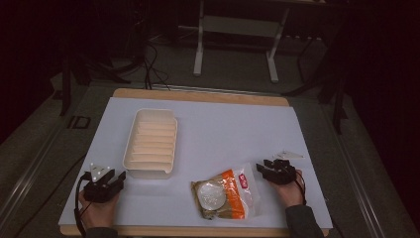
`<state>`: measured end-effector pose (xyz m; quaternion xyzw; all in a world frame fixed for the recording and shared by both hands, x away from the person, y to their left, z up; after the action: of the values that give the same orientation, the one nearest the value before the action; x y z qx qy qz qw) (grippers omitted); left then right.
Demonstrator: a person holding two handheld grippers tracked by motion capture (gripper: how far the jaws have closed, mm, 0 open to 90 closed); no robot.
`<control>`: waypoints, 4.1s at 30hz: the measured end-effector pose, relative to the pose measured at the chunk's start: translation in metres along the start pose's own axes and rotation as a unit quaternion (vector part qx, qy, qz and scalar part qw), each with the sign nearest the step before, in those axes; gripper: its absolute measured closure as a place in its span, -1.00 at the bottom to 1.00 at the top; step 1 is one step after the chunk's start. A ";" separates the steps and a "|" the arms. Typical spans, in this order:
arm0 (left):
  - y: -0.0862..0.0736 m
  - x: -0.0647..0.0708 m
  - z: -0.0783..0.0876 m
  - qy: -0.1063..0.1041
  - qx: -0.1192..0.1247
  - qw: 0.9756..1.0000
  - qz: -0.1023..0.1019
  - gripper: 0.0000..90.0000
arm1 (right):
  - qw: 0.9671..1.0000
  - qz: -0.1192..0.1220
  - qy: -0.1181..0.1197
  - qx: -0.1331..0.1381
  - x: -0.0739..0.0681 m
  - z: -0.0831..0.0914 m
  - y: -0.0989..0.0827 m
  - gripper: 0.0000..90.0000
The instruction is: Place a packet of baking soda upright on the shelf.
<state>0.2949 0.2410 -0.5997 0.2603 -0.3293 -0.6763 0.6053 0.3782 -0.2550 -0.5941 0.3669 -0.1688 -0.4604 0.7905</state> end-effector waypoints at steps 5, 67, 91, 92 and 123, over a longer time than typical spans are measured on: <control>0.000 0.002 0.000 -0.016 0.004 1.000 -0.008 0.38 | 1.000 0.000 0.006 -0.004 -0.001 0.001 -0.001 0.32; -0.002 0.011 -0.001 -0.030 -0.002 0.998 -0.056 0.37 | 0.984 -0.015 0.175 0.032 -0.071 0.064 0.001 0.26; -0.002 0.012 -0.001 -0.030 -0.002 0.998 -0.056 0.37 | 0.973 -0.016 0.227 -0.052 -0.095 0.041 -0.014 0.97; -0.002 0.012 -0.001 -0.030 -0.002 0.998 -0.056 0.37 | 0.972 -0.016 0.228 -0.052 -0.096 0.041 -0.014 0.99; -0.002 0.011 -0.001 -0.030 0.001 0.998 -0.055 0.37 | 0.972 0.054 0.222 -0.046 -0.110 0.045 0.029 1.00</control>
<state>0.2927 0.2297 -0.6010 0.2582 -0.3337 -0.7157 0.5566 0.3112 -0.1710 -0.5346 0.4132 0.0130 -0.3311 0.8482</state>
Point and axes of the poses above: each handheld gripper's, and its own axes: z roughly backward along the jaws, y roughly out of its top, x roughly to its right, the point moved 8 cm from there along -z, roughly forward along the jaws, and after that the axes turned 1 degree about -x, right-handed, at the moved point
